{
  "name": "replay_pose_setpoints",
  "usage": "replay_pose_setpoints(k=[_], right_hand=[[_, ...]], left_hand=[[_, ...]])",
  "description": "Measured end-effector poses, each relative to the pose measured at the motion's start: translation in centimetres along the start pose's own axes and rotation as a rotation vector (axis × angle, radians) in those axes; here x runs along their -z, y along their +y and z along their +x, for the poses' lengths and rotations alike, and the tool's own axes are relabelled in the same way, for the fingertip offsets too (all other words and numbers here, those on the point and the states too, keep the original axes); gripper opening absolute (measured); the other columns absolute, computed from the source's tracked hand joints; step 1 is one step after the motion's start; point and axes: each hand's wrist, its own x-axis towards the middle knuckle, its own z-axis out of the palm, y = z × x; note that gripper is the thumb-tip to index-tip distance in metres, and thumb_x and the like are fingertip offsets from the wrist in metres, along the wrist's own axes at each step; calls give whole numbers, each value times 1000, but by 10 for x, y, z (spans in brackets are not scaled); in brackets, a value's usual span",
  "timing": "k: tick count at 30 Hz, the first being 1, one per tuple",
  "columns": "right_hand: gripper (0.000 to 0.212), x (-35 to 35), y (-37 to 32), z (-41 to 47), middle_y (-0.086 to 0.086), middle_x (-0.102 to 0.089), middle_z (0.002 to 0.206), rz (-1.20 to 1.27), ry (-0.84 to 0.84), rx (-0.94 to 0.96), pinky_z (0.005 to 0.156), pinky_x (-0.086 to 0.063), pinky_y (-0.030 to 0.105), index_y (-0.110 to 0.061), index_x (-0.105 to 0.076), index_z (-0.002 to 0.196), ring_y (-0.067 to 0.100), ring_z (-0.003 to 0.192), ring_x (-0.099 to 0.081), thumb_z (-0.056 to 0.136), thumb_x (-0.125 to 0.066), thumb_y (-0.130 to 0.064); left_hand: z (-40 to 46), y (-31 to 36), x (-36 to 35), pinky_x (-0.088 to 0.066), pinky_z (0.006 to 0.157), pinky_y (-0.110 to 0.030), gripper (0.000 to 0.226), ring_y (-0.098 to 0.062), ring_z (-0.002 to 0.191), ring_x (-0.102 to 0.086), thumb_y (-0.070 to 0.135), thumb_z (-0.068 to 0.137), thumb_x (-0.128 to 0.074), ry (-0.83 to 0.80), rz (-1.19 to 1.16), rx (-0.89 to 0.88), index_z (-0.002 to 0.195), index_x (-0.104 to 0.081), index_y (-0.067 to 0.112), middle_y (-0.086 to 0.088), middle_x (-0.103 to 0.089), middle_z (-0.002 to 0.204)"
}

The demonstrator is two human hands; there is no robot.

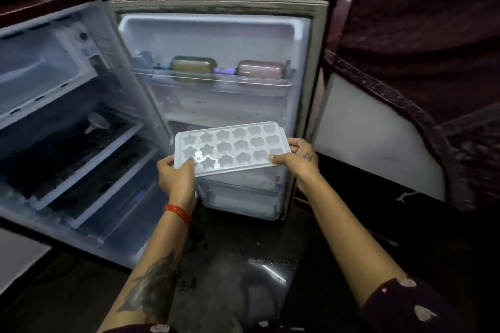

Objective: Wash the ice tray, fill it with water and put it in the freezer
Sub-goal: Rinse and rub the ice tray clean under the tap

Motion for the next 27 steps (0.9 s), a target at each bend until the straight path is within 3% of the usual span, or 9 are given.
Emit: replay_pose_setpoints(k=[2,7,12,15,18,21,24,27], right_hand=[[59,31,4,-1,9,-66,112,-5,53,-9,90,-51,32,-6,-56,116,23,100,-64,63,-81,2],[48,103,14,-6,9,-66,108,13,133,-19,73,-47,20,-11,-56,107,19,92,-63,67,-79,1],[46,172,27,-14,6,-63,110,25,256,-36,78,-45,23,-16,-53,102,18,97,-61,67,-80,-3],[47,212,35,-22,5,-64,109,51,343,-50,78,-45,23,-15,-54,103,18,96,-62,67,-81,-5],[47,248,41,-33,4,-65,106,93,429,-65,77,-47,22,-14,-55,106,16,93,-63,68,-81,-5],[46,280,48,-42,4,-66,107,133,538,-77,79,-49,24,-17,-55,104,17,93,-64,68,-81,-4],[48,308,57,-50,5,-66,107,160,651,-97,77,-49,23,-15,-55,108,17,94,-64,68,-81,-6],[53,334,63,-57,7,-66,108,175,766,-119,77,-50,25,-13,-56,115,18,95,-65,69,-81,-8]], left_hand=[[-19,-3,-20,-47,77,-29,36,-18,89,-55,11,85,-63,-42,13,-11,118,-50,7,-2,-54,106],[-64,-7,-70,-52,84,-35,37,-22,89,-57,11,83,-64,-125,29,-8,117,-51,9,-2,-55,100],[-103,-15,-122,-54,89,-44,32,-25,92,-61,10,82,-64,-251,31,-18,109,-48,13,-4,-56,103],[-129,-17,-152,-53,90,-44,36,-23,93,-60,10,82,-64,-333,49,-28,116,-51,8,-3,-55,105],[-152,-17,-182,-52,92,-45,32,-24,95,-60,9,82,-65,-437,71,-45,110,-51,11,-3,-56,102],[-172,-19,-213,-52,89,-41,30,-25,94,-60,11,81,-67,-532,134,-91,107,-51,13,-3,-58,100],[-194,-18,-244,-47,75,-27,35,-20,91,-57,11,82,-66,-644,167,-138,114,-52,6,-5,-58,104],[-216,-17,-277,-46,82,-30,38,-20,91,-55,11,81,-67,-746,208,-142,115,-51,4,-6,-57,105]])
